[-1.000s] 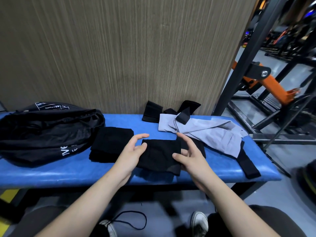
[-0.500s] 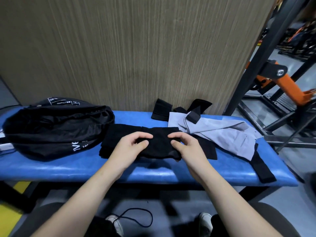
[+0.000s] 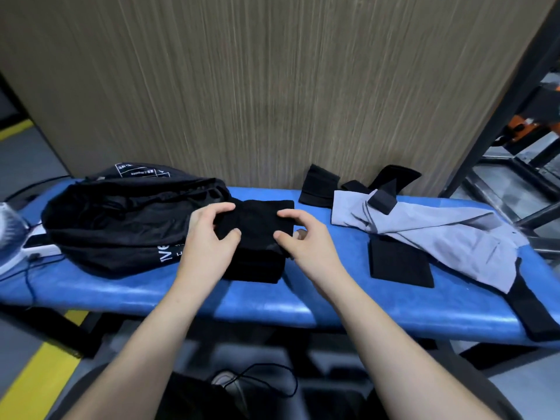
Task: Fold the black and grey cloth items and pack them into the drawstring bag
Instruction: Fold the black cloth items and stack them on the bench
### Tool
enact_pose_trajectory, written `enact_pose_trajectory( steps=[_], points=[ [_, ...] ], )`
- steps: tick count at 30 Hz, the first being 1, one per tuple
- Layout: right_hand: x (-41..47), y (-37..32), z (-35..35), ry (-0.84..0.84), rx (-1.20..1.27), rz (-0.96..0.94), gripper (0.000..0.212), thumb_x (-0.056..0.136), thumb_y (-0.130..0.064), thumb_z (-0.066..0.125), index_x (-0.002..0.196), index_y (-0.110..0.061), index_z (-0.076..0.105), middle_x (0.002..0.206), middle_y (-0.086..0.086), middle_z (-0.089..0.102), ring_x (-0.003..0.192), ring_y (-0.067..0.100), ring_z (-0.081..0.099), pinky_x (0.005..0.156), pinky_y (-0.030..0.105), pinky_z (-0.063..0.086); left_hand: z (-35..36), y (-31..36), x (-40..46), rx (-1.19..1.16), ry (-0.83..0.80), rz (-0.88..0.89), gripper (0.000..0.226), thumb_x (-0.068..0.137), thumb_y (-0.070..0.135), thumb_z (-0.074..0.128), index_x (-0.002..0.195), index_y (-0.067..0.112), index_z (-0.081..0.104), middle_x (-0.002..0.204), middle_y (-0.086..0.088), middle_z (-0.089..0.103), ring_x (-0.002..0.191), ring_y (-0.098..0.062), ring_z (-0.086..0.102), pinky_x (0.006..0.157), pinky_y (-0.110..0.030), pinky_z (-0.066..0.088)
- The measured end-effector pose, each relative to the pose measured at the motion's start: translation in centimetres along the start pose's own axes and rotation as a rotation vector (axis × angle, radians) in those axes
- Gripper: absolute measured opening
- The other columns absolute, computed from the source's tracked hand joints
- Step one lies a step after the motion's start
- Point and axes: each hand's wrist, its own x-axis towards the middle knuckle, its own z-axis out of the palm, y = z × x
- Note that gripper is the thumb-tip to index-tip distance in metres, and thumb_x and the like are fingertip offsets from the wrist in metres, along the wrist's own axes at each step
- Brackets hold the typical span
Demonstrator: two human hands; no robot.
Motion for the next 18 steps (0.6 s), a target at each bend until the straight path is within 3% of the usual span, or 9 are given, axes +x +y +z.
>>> enact_pose_trajectory(
  steps=[2,4,7,11,15,18],
  points=[
    [0.3,0.3,0.9,0.006,-0.077,-0.004,0.030,0.087,-0.014,0.071,0.115,-0.024,0.066,0.067,-0.007,0.043,0.050,0.006,0.037,0.056,0.016,0.035,-0.1,-0.5,0.1,0.087,-0.008,-0.022,0.041,0.086,0.007,0.065,0.122,0.024,0.060,0.124,0.005,0.045,0.117,-0.016,0.051,0.113,-0.033,0.034],
    [0.5,0.7,1.6,-0.016,-0.194,-0.007,0.030,0.087,-0.018,0.071,0.116,-0.025,0.066,0.086,-0.003,0.051,0.056,0.004,0.044,0.062,0.015,0.037,-0.1,-1.0,0.2,0.176,-0.026,-0.035,0.039,0.088,0.009,0.064,0.125,0.021,0.060,0.127,0.001,0.045,0.121,-0.017,0.049,0.110,-0.022,0.029],
    [0.6,1.2,1.9,-0.042,-0.299,-0.031,0.033,0.087,-0.019,0.070,0.119,-0.024,0.065,0.109,-0.002,0.049,0.075,0.002,0.047,0.081,0.019,0.039,-0.2,-1.7,0.2,0.304,-0.043,-0.034,0.039,0.090,0.016,0.063,0.128,0.023,0.060,0.131,-0.002,0.047,0.127,-0.023,0.044,0.107,-0.028,0.030],
    [0.4,1.6,1.6,0.012,-0.334,-0.051,0.032,0.089,-0.025,0.066,0.119,-0.030,0.063,0.107,-0.004,0.041,0.095,0.015,0.050,0.098,0.032,0.044,-0.4,-2.1,0.0,0.340,-0.050,-0.028,0.038,0.092,0.022,0.062,0.130,0.026,0.059,0.131,-0.001,0.048,0.125,-0.025,0.043,0.106,-0.033,0.032],
    [0.0,1.8,1.1,0.087,-0.316,-0.062,0.040,0.090,-0.037,0.060,0.130,-0.035,0.055,0.121,-0.002,0.039,0.117,0.023,0.048,0.107,0.040,0.040,-0.2,-1.3,-0.5,0.406,0.088,0.201,0.034,0.092,0.024,0.063,0.125,0.023,0.060,0.131,0.002,0.048,0.121,-0.024,0.042,0.106,-0.036,0.035],
    [-0.6,1.9,1.0,0.005,-0.323,-0.092,0.049,0.094,-0.041,0.057,0.141,-0.036,0.046,0.146,0.002,0.031,0.137,0.021,0.037,0.116,0.039,0.031,0.4,-1.2,-0.3,0.481,0.010,0.395,0.037,0.095,0.026,0.059,0.132,0.023,0.058,0.141,0.005,0.048,0.132,-0.020,0.041,0.111,-0.040,0.035]
  ],
)
